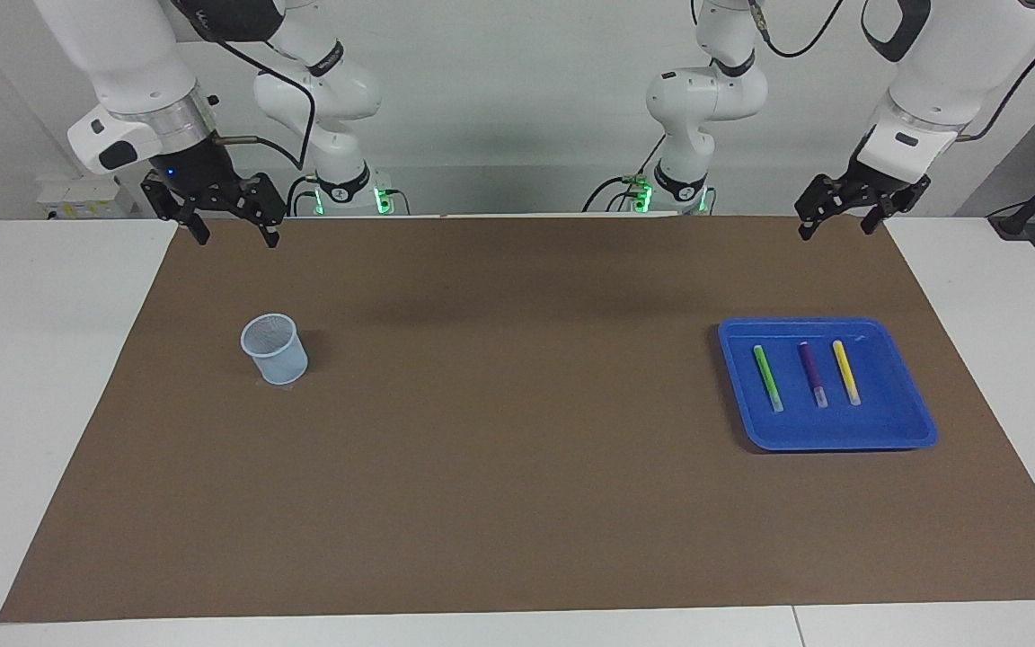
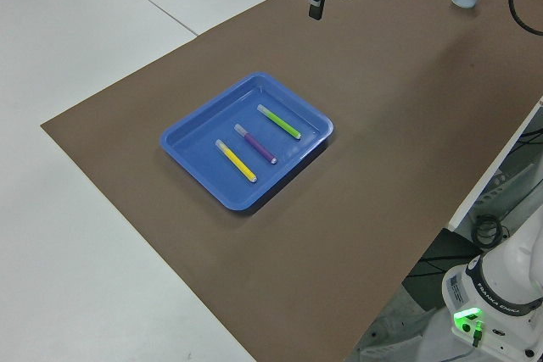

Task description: Right arm passes pens to left for tray arrangement

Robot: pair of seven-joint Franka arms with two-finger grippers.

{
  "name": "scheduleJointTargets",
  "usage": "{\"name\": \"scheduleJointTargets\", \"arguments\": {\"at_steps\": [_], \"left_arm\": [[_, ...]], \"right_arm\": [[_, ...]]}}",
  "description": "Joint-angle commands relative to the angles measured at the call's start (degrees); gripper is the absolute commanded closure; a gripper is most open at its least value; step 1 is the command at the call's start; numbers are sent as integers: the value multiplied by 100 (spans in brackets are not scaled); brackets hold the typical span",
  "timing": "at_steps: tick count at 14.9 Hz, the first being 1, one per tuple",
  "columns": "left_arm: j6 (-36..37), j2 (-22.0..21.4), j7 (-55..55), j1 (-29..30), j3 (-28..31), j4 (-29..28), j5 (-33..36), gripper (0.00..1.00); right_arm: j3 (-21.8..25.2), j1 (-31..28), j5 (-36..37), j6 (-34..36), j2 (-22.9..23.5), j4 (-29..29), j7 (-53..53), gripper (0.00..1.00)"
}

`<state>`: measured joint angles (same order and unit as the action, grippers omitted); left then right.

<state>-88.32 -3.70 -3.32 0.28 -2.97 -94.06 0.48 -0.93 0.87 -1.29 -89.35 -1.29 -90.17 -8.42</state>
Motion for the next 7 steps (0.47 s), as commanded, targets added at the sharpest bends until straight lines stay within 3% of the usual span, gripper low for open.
{"name": "scheduleJointTargets", "arguments": {"at_steps": [1,7], "left_arm": [[-150,-131,-28,-72,-98,-87,-39,0],[104,63,-29,-72,-99,380,-39,0]], "right_arm": [[-21,-35,68,-109,-135,-176,86,0],[-21,-35,68,-109,-126,-176,86,0]]}}
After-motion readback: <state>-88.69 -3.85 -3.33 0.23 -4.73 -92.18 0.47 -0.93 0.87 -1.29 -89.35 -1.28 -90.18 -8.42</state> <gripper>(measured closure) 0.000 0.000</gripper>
